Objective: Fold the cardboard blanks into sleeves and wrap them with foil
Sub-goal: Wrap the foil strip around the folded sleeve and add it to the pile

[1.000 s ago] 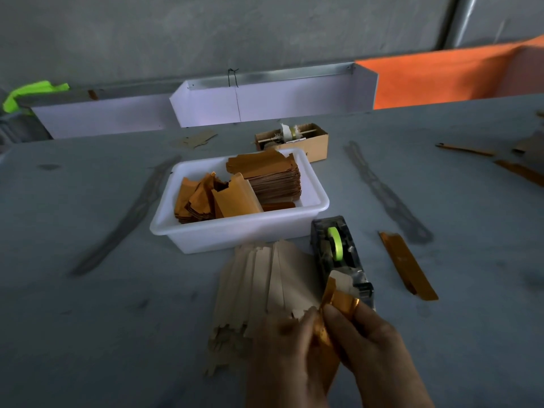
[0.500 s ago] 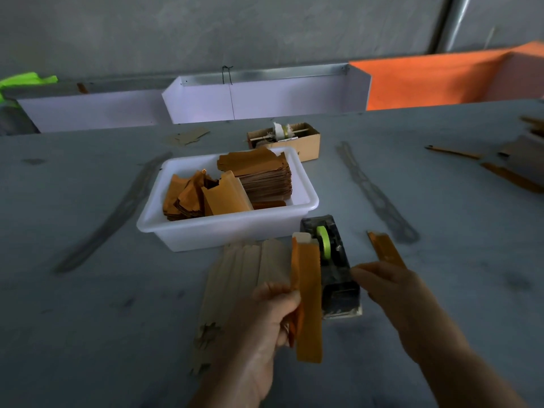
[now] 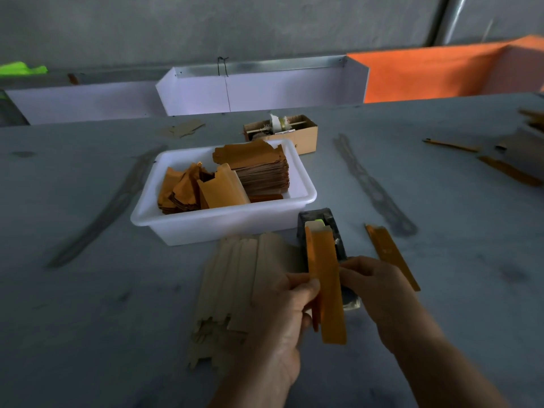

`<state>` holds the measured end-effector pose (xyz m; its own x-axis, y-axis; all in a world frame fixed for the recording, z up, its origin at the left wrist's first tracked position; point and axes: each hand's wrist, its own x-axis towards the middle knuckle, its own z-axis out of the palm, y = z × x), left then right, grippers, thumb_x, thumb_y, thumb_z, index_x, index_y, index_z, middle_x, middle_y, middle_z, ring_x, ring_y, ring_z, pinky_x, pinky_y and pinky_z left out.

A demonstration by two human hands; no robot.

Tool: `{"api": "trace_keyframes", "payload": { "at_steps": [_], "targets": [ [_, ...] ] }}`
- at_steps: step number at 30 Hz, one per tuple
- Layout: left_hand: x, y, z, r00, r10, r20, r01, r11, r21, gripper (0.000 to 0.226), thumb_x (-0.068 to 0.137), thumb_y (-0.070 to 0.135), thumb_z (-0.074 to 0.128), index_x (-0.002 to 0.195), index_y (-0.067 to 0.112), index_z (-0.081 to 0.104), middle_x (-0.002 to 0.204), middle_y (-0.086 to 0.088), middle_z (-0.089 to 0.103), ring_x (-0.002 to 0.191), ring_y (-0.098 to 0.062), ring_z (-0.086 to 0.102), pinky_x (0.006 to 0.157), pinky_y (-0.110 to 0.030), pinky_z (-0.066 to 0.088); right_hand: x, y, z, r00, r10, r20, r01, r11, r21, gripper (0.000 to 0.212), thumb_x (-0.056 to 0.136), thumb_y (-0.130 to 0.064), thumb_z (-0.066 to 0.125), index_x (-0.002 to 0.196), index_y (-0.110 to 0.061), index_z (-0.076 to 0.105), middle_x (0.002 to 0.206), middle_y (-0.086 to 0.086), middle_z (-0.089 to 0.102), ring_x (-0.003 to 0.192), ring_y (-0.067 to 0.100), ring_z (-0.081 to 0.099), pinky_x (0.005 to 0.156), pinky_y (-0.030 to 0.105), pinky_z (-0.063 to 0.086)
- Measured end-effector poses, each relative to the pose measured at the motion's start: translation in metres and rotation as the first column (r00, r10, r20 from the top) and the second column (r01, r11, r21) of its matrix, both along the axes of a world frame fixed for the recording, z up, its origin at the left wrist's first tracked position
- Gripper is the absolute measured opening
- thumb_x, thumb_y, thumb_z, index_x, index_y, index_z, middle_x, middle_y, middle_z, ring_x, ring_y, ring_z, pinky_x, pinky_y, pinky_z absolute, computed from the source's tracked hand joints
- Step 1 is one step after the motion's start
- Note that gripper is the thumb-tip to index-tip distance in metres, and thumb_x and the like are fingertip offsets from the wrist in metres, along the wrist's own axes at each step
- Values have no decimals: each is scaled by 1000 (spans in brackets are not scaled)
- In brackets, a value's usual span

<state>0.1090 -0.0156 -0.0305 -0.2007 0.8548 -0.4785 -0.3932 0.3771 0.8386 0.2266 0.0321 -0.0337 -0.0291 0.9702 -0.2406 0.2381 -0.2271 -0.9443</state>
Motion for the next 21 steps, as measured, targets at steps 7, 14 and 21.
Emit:
{"api": "trace_keyframes", "payload": {
  "at_steps": [7, 14, 21],
  "targets": [
    [-12, -1, 1, 994, 64, 91, -63, 998, -13, 12, 84, 6, 65, 74, 13, 67, 62, 1, 62, 46, -4, 49, 36, -14, 33, 7, -7, -1, 950, -84, -300, 77, 996, -36, 12, 86, -16, 61, 78, -14, 70, 89, 3, 70, 87, 14, 65, 78, 28, 47],
    [-15, -1, 1, 999, -17, 41, 13, 995, 103, 4, 82, 11, 66, 82, 8, 68, 64, -2, 60, 42, -3, 46, 38, -14, 35, 1, -25, -8, 955, -163, 248, 77, 943, 323, 20, 83, -18, 67, 65, -25, 62, 118, -12, 47, 99, -2, 55, 82, 16, 45],
    [-6, 4, -2, 980, -138, -141, 163, 970, 181, 12, 87, 17, 61, 75, 17, 60, 57, 6, 59, 43, -3, 45, 44, -15, 36, -1, -33, -14, 940, -184, 288, 71, 930, 362, 21, 84, -15, 66, 64, -22, 60, 124, -11, 48, 109, 9, 55, 78, 14, 42]
  ]
}}
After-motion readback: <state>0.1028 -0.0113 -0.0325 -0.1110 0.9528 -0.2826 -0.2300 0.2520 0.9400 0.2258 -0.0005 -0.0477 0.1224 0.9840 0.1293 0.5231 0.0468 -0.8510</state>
